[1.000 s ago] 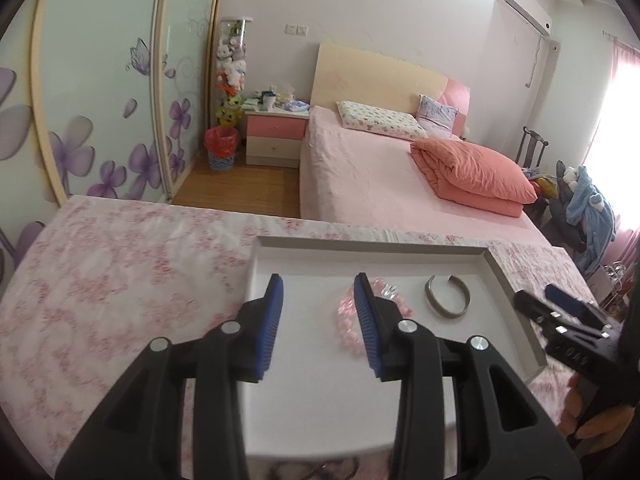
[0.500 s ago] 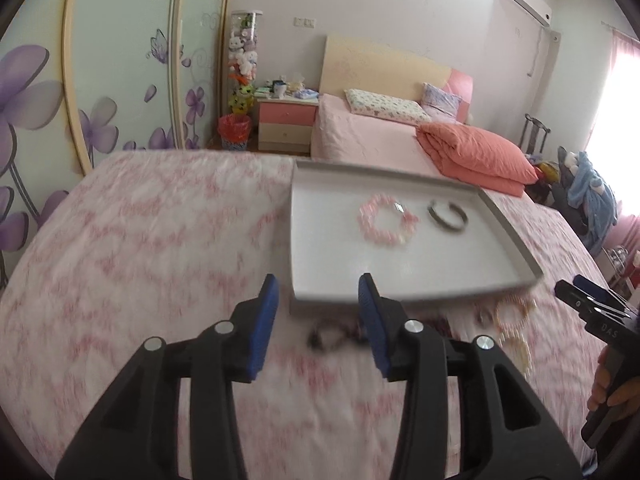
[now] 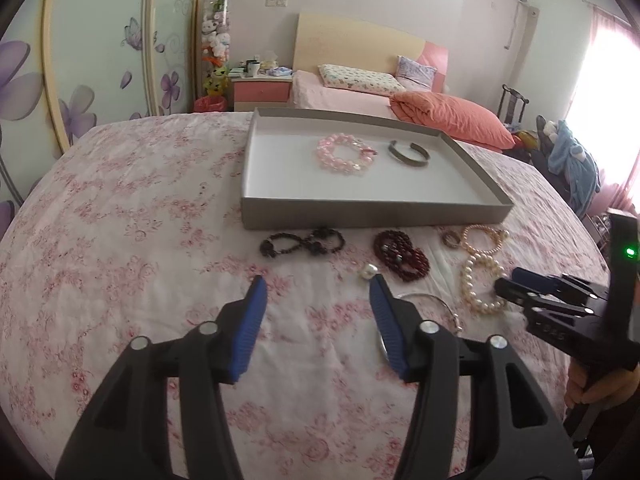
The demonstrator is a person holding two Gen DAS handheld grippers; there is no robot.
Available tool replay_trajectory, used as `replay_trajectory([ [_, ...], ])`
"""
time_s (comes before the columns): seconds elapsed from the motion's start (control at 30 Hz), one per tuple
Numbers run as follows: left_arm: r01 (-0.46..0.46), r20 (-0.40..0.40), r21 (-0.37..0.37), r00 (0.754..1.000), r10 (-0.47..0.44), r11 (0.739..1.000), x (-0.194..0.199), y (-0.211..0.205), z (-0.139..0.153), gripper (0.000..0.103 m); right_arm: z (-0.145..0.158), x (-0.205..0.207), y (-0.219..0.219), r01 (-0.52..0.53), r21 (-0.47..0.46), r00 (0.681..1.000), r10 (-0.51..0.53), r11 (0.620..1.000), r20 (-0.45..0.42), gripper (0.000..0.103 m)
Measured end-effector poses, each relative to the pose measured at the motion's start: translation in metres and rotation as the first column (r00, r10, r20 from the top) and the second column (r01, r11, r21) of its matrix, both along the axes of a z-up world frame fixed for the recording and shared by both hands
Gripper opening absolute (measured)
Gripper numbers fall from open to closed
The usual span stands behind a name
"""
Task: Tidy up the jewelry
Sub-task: 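Grasp the white pearl bracelet with the right tool while the left tool reaches the silver bangle, then close the left tool on the silver bangle while the right tool holds the pearls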
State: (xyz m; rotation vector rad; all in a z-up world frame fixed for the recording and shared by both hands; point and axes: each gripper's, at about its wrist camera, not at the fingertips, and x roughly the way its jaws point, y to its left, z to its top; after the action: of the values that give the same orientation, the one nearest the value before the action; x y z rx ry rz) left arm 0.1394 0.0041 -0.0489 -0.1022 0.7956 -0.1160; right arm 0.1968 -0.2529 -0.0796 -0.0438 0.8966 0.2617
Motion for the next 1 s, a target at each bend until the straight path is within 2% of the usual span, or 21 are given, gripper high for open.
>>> replay_trajectory([
  [0.07,0.023,-0.004,0.004,1.000,-0.023,1.000,-0.001,-0.006,-0.001,0.055,0.000,-0.003,0.002,-0.008,-0.027,1.000,0.008,1.000,0.006,0.020],
  [0.13,0.045,-0.015,0.005,0.999,-0.045,0.999,-0.002,-0.013,-0.002,0.056,0.000,-0.005,0.002,-0.001,-0.047,1.000,0.002,0.999,0.010,0.011],
  [0.23,0.086,-0.040,0.010,0.996,-0.085,0.996,-0.002,-0.025,-0.007,0.057,0.000,-0.009,-0.009,0.081,-0.090,0.997,-0.079,0.993,0.022,0.011],
  [0.33,0.121,-0.056,0.014,0.991,-0.120,0.993,-0.004,-0.038,-0.012,0.063,-0.001,-0.011,-0.025,0.148,-0.084,0.989,-0.147,0.985,0.020,0.010],
  [0.6,0.170,-0.099,0.045,0.981,-0.165,0.984,0.003,-0.071,-0.026,0.075,-0.001,-0.017,-0.033,0.145,-0.061,0.989,-0.145,0.988,0.011,0.010],
  [0.77,0.155,-0.137,0.090,0.980,-0.142,0.984,0.013,-0.086,-0.035,0.080,-0.002,-0.015,-0.036,0.144,-0.040,0.990,-0.144,0.989,0.004,0.010],
  [0.9,0.139,-0.154,0.159,0.981,-0.115,0.977,0.020,-0.095,-0.043,0.083,-0.002,-0.015,-0.036,0.143,-0.037,0.990,-0.143,0.989,0.003,0.010],
  [1.0,0.118,-0.157,0.154,0.983,-0.094,0.981,0.023,-0.093,-0.043,0.084,-0.001,-0.015,-0.035,0.138,-0.044,0.990,-0.138,0.989,0.005,0.010],
])
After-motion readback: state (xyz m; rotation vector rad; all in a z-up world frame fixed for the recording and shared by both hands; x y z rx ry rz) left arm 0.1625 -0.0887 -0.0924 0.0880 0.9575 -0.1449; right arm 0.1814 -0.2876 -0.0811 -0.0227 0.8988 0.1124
